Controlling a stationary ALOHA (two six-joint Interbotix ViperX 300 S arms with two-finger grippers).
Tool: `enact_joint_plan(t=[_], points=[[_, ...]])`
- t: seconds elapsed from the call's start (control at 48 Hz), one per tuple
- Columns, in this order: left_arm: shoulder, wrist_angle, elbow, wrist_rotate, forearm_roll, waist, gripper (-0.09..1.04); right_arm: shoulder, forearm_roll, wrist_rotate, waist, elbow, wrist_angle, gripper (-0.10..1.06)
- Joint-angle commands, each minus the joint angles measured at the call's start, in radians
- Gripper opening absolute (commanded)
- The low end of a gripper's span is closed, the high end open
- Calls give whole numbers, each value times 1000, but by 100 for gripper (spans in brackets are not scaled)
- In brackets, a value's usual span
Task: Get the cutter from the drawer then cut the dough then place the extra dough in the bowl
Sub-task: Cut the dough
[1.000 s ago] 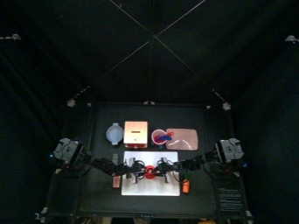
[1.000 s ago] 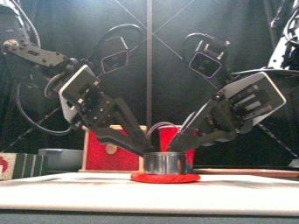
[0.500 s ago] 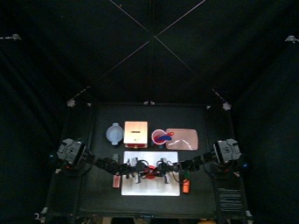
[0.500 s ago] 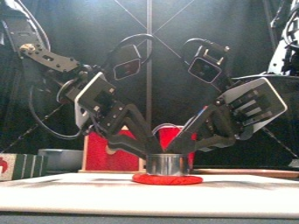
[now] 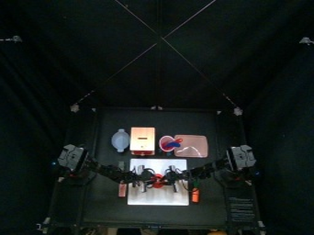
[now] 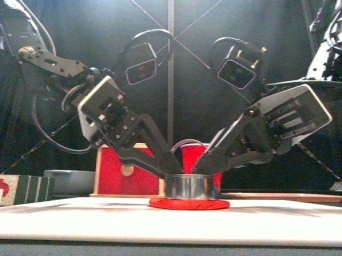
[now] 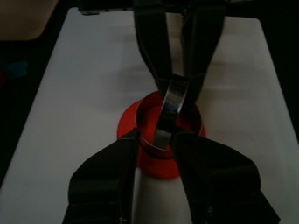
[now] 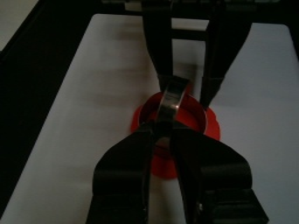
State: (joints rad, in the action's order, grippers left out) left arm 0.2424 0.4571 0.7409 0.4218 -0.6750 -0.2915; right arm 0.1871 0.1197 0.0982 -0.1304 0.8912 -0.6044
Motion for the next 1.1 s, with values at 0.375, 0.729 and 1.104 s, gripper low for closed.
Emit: enact_joint_plan(t=[0.375, 0.729, 1.104], points=[[-49, 121, -18, 5, 123, -34, 71, -66, 5, 3, 23, -72, 137, 60], [-127, 250, 54, 3, 112, -37, 71, -98, 15, 5, 17, -95, 169, 77], [-77, 262, 112, -8, -52, -64, 62, -138, 101, 12, 17, -150, 367, 79]])
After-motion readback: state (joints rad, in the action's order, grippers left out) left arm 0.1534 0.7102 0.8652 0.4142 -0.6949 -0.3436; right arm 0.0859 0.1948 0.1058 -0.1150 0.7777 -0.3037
